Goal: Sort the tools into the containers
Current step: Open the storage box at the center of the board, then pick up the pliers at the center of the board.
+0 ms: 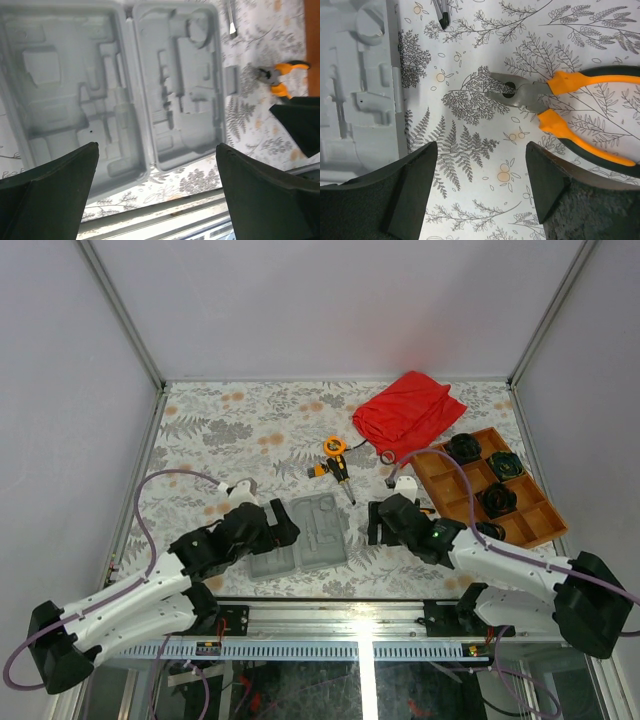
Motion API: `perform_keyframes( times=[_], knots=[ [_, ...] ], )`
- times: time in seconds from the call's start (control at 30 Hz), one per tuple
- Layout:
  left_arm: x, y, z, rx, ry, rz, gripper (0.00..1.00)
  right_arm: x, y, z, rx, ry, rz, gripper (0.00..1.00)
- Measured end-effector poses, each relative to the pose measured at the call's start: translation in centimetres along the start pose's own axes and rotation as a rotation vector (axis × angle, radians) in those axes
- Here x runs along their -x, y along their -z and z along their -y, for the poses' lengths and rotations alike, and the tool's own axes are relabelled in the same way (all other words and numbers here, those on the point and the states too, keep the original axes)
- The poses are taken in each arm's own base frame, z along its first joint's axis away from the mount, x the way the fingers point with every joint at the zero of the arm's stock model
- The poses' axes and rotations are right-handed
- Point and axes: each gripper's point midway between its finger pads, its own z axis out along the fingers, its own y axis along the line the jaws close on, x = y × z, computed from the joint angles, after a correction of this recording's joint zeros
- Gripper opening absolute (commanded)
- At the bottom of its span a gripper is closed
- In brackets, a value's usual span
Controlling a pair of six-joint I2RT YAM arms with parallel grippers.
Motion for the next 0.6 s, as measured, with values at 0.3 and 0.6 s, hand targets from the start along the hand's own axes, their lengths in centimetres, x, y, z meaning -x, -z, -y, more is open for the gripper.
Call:
perform_keyframes(
  times=[0.3, 0.6],
  knots=[
    [3.8, 1.3, 1.7, -0.016, 0.029, 0.086, 1.0, 0.9, 2.1, 0.9, 0.012, -0.011, 0.032, 0.78],
    [5.8, 0.0, -3.0, 0.158, 0.129, 0.09, 1.0, 1.0, 1.4, 3.7, -0.028, -0.082, -0.036, 0.78]
  ],
)
